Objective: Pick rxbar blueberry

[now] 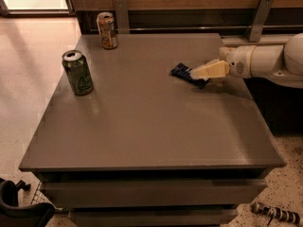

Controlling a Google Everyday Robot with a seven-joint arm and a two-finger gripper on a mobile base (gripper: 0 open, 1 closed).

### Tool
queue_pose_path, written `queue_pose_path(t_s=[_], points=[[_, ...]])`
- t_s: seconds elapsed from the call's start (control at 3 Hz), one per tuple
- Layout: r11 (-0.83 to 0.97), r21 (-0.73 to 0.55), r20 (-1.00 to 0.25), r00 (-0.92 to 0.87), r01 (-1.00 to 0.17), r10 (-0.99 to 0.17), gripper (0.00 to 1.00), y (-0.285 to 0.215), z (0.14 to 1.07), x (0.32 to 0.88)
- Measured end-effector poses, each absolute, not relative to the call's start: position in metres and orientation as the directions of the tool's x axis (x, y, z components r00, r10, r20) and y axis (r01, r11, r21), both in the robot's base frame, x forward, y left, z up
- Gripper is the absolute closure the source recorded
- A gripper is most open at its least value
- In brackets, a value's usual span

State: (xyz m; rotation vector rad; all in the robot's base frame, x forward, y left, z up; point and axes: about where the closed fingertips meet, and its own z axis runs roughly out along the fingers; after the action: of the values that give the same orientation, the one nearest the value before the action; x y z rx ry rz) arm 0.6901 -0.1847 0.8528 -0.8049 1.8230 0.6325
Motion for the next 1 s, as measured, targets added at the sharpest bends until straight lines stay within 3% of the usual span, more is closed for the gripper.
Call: queue_pose_path(t_s=[0.67, 1.0], points=[[0.638, 0.041, -0.944, -0.239, -0.769, -0.227, 0.0, -0.182, 0.832, 0.68], [0.614, 0.018, -0.932, -0.236, -0.789, -0.276, 0.0, -0.172, 0.822, 0.679]])
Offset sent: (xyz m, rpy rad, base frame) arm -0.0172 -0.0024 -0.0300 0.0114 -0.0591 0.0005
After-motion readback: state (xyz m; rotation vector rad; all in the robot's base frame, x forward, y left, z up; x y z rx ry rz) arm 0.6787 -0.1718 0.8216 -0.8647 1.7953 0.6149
